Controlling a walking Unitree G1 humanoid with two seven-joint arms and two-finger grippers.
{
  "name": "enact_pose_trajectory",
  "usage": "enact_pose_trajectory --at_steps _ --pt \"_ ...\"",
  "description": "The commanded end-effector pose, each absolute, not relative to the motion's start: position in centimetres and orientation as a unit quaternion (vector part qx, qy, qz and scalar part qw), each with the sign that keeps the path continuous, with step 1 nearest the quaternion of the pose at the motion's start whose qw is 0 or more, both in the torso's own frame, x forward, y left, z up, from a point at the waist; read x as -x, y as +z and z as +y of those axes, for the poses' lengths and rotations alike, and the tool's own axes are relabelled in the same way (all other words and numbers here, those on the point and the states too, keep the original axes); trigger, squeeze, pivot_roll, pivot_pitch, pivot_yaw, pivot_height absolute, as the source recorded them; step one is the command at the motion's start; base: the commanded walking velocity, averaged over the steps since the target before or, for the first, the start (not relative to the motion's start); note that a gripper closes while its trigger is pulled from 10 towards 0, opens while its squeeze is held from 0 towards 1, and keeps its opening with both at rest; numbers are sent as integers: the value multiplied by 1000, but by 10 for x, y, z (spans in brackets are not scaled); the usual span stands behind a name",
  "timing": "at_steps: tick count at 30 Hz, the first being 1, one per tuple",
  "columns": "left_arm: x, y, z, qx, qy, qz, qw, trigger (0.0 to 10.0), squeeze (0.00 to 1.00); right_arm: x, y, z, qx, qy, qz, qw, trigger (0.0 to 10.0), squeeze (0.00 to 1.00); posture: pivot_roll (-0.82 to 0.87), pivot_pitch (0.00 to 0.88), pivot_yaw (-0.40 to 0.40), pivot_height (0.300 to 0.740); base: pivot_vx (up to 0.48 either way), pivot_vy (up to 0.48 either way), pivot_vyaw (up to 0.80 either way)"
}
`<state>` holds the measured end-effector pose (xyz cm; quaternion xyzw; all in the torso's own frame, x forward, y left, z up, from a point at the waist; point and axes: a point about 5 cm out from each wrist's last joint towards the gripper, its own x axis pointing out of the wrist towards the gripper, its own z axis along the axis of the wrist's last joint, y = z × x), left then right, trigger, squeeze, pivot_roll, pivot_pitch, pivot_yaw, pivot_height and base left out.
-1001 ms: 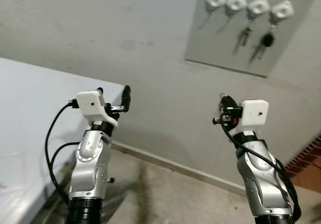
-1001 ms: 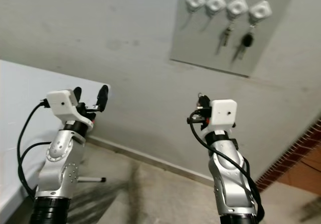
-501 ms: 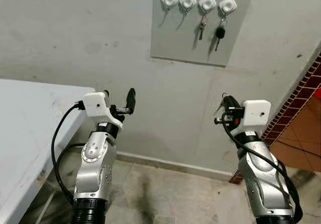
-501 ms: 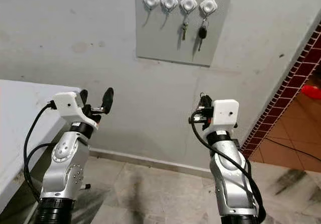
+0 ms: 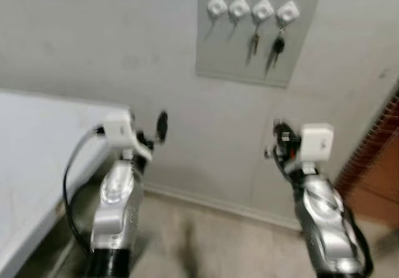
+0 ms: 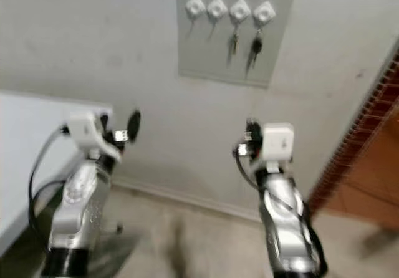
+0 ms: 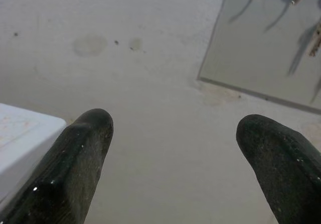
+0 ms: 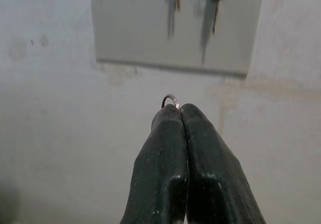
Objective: Hang keys on a hook
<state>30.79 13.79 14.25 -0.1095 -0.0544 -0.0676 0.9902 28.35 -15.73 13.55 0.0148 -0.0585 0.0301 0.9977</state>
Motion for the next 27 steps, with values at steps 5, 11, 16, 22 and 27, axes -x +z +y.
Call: enact_pose_trajectory --at_steps 5,11,16,22,27 --pt "-308 147 142 98 -64 -55 992 10000 0 -284 138 -154 -16 32 -62 997 10000 0 -6 13 4 740 0 0 -546" --pt "-307 146 142 97 -65 -53 992 10000 0 -283 138 -153 -16 33 -62 997 10000 0 -5 25 2 740 0 0 -719" --pt "-306 145 140 99 -64 -50 992 10000 0 -283 139 -154 -17 36 -68 997 10000 0 -7 34 -2 740 0 0 -219" --pt "-308 146 132 88 -93 -49 991 10000 0 -285 144 -154 -11 50 -78 996 10000 0 -3 52 -13 740 0 0 0" --pt "-310 149 134 106 -80 -46 990 10000 0 -285 149 -155 -13 52 -87 995 10000 0 -3 55 -18 740 0 0 0"
